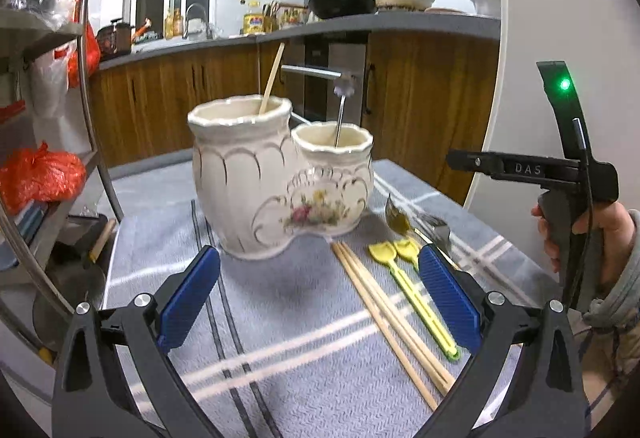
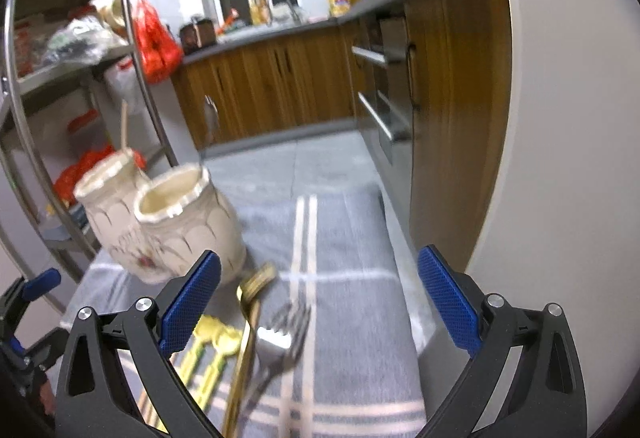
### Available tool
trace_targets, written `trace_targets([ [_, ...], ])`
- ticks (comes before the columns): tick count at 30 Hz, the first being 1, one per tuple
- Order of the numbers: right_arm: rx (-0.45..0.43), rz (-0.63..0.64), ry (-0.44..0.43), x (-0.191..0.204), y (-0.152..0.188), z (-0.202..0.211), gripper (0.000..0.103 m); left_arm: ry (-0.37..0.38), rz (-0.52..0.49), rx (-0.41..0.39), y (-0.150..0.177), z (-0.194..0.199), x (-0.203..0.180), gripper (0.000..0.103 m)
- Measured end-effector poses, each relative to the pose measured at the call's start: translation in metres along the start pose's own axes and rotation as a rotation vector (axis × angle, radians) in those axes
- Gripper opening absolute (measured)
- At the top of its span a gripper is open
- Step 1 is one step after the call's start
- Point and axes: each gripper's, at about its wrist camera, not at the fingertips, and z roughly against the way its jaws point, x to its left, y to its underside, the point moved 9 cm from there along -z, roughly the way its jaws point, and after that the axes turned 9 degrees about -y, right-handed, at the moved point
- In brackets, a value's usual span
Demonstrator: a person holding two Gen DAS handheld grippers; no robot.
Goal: Organize utensils
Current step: 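Move both tools back down toward the utensils on the cloth, then grasp a gold fork with the right tool while the left tool grasps another chopstick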
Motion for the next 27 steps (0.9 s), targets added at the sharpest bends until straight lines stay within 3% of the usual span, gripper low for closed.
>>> trace_targets([
  [3,0.066,-0.022,-0.009,0.000,0.018,-0.007,0.098,0.002,-0.003,0.031,0.008,-0.005,-0.002,0.098],
  [12,0.139,-0.040,-0.041,0.008,0.043,-0.015,0.094,0.002,-0.042,0.083,0.023,-0.013,-0.006,0.098],
  [20,0.184,-0.038,-0.056,0.014,0.050,-0.023,0.065,-0.001,-0.046,0.104,0.028,-0.014,-0.003,0.098],
  [27,0.228,-0.126,-0.147,0.015,0.058,-0.030,0.045,0.005,-0.053,0.112,0.030,-0.016,-0.005,0.098],
])
